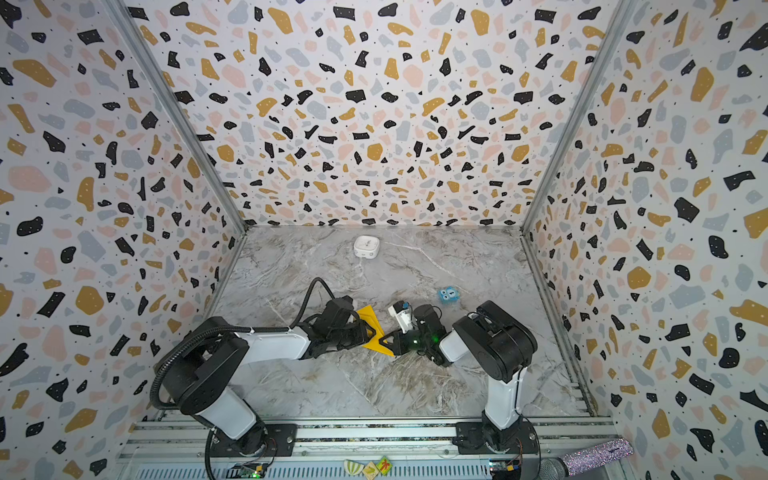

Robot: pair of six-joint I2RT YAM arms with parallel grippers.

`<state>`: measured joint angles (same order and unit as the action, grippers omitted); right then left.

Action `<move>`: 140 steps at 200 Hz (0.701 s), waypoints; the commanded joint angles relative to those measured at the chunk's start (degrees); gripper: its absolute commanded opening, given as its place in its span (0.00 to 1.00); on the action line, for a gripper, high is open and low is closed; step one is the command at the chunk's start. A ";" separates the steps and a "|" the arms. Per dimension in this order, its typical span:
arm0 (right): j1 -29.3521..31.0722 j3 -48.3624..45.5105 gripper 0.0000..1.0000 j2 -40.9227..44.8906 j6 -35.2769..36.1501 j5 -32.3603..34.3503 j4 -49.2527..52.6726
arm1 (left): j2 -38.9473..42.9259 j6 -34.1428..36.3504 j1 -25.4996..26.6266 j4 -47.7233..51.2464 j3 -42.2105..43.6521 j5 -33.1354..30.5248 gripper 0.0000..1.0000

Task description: Fold a paper plane with a square sheet of paper (pick it up from the middle)

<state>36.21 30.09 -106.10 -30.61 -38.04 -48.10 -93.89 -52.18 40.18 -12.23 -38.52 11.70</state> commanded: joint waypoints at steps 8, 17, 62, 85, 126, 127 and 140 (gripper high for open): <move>-0.10 -0.48 0.12 -0.31 -0.24 0.34 2.45 | -2.27 1.12 -0.06 4.44 -2.73 -2.50 0.44; -0.14 -0.39 0.14 0.27 -0.09 0.76 3.25 | -2.89 1.12 -0.03 6.88 -3.11 -3.82 0.44; -0.18 -0.11 0.19 4.02 1.23 0.69 5.77 | -5.68 3.29 -0.03 11.74 -3.46 -6.57 0.42; -0.58 -0.41 0.23 6.57 0.44 1.12 7.23 | -6.36 5.01 -0.02 14.23 -4.16 -8.10 0.41; -1.03 -0.22 0.25 8.17 -1.11 0.56 9.60 | -7.51 9.35 0.22 18.12 -5.22 -10.54 0.43; -1.04 -0.17 0.25 8.14 -1.11 0.58 9.64 | -7.48 9.37 0.28 18.17 -5.24 -10.55 0.43; -1.04 0.23 0.24 7.39 -1.21 0.70 10.38 | -7.92 10.04 0.41 18.51 -5.17 -10.63 0.45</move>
<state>35.46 29.95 -99.24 -31.11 -37.30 -40.88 -97.86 -45.60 40.75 -4.84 -45.58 5.96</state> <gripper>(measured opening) 0.245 0.435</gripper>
